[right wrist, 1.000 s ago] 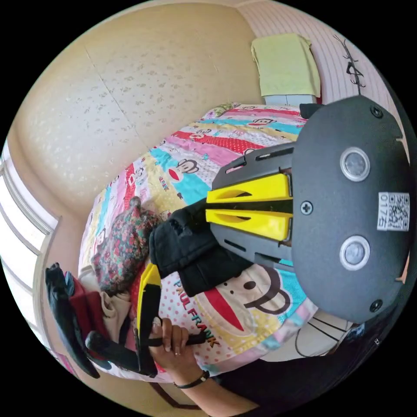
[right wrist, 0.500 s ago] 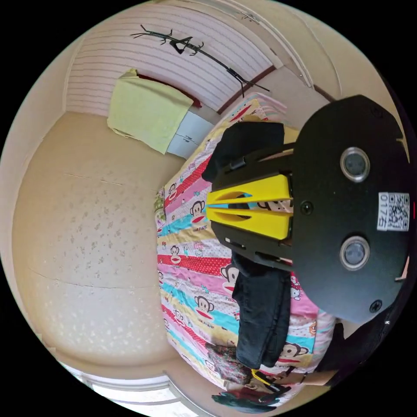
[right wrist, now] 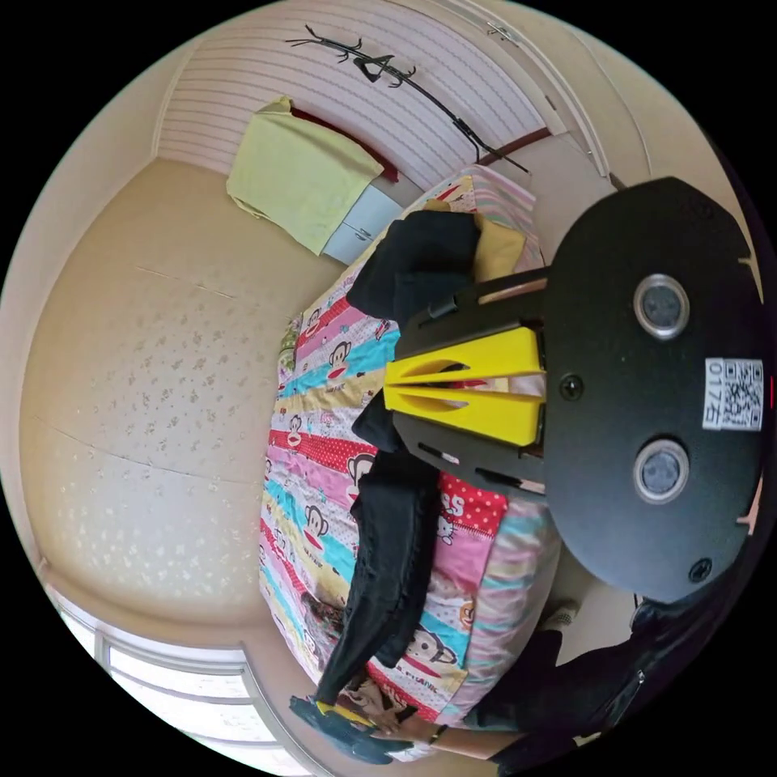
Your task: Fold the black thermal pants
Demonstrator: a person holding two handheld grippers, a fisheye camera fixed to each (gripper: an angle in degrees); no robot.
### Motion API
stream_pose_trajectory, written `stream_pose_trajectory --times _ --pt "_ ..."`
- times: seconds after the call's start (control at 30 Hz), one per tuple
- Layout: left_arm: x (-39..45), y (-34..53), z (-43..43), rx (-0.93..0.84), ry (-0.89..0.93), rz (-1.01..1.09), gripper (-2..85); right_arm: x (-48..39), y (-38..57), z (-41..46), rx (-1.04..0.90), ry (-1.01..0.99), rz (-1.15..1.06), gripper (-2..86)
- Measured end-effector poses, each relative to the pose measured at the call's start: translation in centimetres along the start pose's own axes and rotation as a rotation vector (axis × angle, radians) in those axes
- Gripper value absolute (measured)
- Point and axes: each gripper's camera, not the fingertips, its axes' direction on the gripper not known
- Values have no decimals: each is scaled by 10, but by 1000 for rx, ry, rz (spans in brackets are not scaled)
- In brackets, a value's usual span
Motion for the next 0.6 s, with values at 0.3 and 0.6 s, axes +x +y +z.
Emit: stream_pose_trajectory --times 0.3,0.6 --pt "217 9 -220 80 149 419 39 1 7 49 -2 -309 -169 11" --pt "304 -35 -317 129 11 470 4 -78 -26 181 -138 -963 -72 89"
